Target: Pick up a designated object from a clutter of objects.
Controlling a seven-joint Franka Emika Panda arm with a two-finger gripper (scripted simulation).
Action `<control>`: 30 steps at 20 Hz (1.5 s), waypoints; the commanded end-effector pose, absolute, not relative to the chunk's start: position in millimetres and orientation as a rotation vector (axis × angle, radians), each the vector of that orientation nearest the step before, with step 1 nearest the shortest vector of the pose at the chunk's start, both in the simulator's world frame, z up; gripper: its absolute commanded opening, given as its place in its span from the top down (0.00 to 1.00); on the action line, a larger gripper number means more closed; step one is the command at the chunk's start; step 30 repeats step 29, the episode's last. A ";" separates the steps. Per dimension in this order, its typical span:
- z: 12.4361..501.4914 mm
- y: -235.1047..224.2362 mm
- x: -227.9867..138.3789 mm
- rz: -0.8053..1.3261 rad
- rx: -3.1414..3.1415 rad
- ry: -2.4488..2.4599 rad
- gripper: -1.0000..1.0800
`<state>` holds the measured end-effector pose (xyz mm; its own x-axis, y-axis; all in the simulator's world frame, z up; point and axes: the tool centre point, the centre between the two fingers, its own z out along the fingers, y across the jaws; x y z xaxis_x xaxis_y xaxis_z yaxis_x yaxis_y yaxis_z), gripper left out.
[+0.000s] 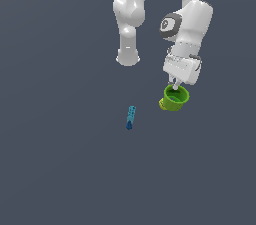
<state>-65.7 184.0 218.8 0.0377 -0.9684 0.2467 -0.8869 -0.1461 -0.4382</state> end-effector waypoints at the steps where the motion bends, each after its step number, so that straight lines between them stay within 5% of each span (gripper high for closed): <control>1: 244.3 175.7 -66.4 -0.733 -2.137 1.937 1.00; 18: 404.8 127.5 -64.2 -0.742 -2.141 1.937 1.00; 30: 440.1 120.0 -61.1 -0.740 -2.146 1.933 1.00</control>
